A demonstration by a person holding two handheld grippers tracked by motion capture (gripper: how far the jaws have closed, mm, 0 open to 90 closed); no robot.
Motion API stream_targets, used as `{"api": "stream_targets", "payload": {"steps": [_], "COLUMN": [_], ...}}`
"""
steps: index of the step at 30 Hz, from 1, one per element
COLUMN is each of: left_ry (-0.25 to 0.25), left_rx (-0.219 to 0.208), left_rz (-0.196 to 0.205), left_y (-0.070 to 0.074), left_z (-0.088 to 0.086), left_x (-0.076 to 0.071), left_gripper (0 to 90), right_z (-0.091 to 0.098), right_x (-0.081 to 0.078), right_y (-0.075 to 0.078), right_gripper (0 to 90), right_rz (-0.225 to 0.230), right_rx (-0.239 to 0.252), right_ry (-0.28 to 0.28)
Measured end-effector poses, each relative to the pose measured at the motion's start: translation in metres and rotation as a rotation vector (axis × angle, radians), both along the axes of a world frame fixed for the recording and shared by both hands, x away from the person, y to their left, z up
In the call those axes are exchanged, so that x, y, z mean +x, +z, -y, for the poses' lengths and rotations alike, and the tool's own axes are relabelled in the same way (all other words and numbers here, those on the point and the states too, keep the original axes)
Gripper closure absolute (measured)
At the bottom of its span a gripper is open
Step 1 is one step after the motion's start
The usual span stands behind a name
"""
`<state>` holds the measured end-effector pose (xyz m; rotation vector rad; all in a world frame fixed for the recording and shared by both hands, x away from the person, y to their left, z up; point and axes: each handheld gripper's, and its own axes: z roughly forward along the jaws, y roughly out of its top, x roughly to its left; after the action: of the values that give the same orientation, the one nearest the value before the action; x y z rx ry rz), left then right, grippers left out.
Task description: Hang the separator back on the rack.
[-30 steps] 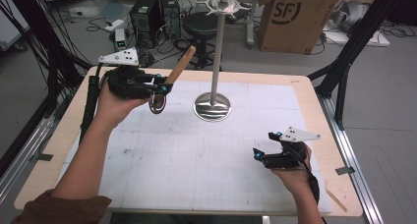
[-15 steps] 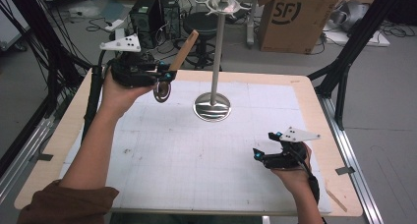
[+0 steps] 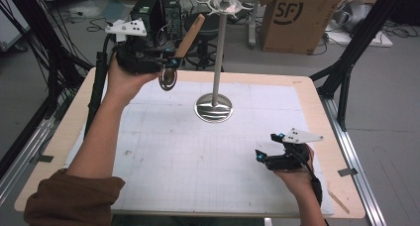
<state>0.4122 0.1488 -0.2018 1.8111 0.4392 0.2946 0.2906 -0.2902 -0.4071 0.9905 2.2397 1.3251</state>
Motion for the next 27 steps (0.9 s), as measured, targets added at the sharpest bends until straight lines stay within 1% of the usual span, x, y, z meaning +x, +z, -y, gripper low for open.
{"api": "stream_targets", "payload": {"steps": [4, 7, 9, 11, 14, 16, 20, 21, 27], "left_ry": [0.003, 0.009, 0.012, 0.017, 0.024, 0.029, 0.036, 0.036, 0.044], "left_rx": [-0.010, -0.006, -0.004, -0.012, -0.013, -0.004, 0.006, 0.010, 0.007], "left_rz": [0.003, 0.005, 0.006, 0.006, 0.002, -0.001, -0.005, -0.004, -0.009], "left_y": [0.005, 0.008, 0.009, 0.009, 0.009, 0.008, 0.006, 0.006, 0.002], "left_z": [0.005, 0.009, 0.011, 0.011, 0.011, 0.012, 0.013, 0.014, 0.018], "left_x": [0.006, 0.009, 0.011, 0.013, 0.015, 0.015, 0.017, 0.018, 0.022], "left_gripper": [69.4, 69.4, 69.3, 69.4, 69.4, 69.4, 69.4, 69.3, 69.4], "right_z": [0.001, 0.002, 0.003, 0.004, 0.004, 0.005, 0.005, 0.005, 0.004], "right_x": [0.000, -0.001, -0.001, -0.001, -0.001, -0.002, -0.002, -0.002, -0.002], "right_y": [0.000, 0.000, 0.000, 0.000, -0.001, -0.001, 0.000, 0.000, -0.001], "right_gripper": [13.0, 13.0, 13.0, 13.0, 13.1, 13.0, 13.0, 13.0, 13.1], "right_rz": [0.005, -0.001, 0.003, 0.003, 0.002, 0.000, 0.009, 0.005, 0.002], "right_rx": [0.000, 0.005, 0.004, 0.003, 0.003, 0.007, 0.004, 0.004, 0.004], "right_ry": [-0.002, -0.005, -0.006, -0.006, -0.006, -0.008, -0.007, -0.007, -0.008]}}
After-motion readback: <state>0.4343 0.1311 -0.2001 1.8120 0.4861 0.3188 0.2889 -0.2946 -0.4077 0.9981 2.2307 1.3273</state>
